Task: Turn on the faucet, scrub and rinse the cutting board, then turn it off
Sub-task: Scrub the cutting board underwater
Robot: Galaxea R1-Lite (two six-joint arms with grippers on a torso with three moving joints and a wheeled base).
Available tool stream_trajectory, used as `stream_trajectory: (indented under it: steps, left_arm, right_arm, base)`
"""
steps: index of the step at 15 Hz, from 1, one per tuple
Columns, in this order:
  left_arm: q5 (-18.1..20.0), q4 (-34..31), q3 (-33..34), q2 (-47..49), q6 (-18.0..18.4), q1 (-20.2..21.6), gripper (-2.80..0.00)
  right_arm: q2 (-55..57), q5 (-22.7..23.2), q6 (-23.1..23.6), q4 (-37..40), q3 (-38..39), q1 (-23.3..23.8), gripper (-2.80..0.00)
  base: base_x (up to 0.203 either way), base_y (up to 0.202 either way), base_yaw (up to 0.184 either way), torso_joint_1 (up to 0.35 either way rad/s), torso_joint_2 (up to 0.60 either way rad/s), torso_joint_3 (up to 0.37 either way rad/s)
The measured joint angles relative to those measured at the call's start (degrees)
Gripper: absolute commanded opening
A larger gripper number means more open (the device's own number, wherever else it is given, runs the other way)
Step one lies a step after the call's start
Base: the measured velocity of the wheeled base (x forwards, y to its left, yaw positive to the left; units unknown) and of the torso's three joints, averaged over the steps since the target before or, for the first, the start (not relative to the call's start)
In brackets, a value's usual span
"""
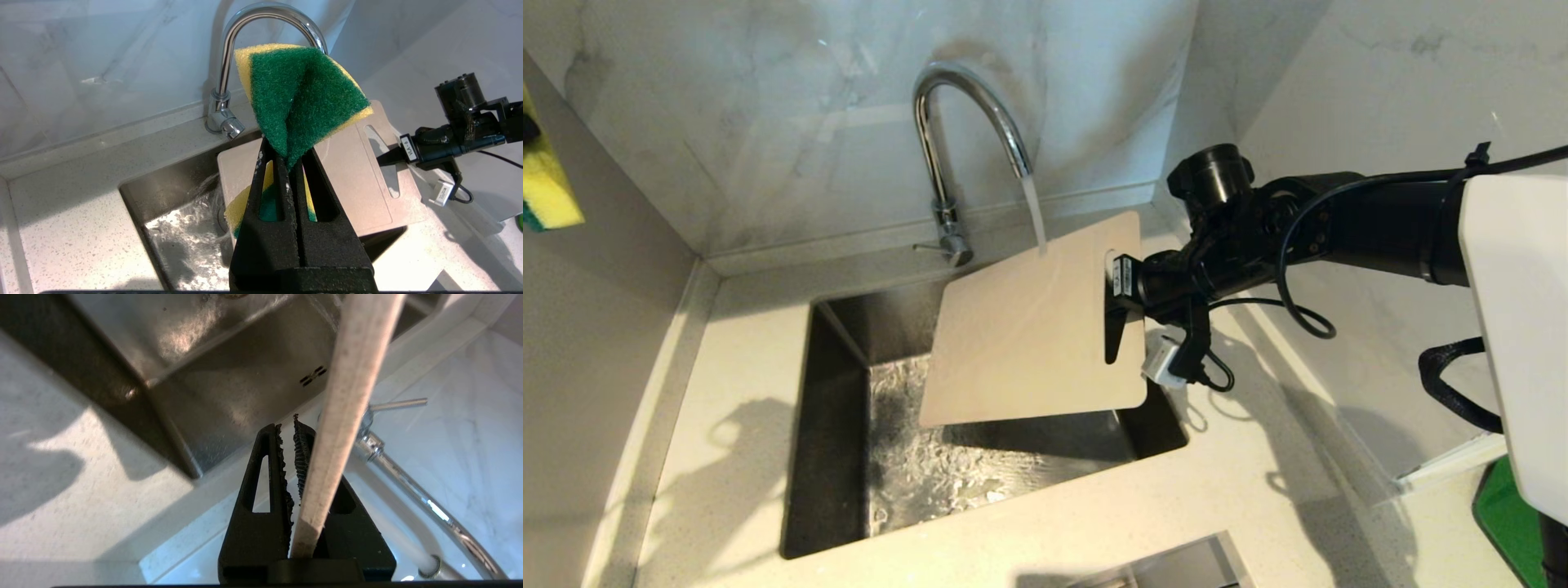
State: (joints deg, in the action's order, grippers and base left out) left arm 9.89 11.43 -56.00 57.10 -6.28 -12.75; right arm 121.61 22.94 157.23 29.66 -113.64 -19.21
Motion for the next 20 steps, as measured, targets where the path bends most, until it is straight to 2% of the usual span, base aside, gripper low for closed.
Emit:
stream_trajectory:
  steps: [11, 20]
  left_arm:
    - [0.0, 0.1, 0.0, 0.0, 0.0, 0.0, -2.80]
    - [0.0, 0.0, 0.4, 0.2, 0.0, 0.0, -2.80]
  right_arm:
    - [0.9, 0.4, 0.0, -1.5, 0.0, -0.1, -2.80]
    - [-1.5, 1.0, 0.0, 0.5, 1.7, -2.5, -2.80]
  base:
    - [0.000, 0.000, 0.000, 0.000, 0.00, 0.000]
    - [0.000, 0.000, 0.000, 0.000, 0.00, 0.000]
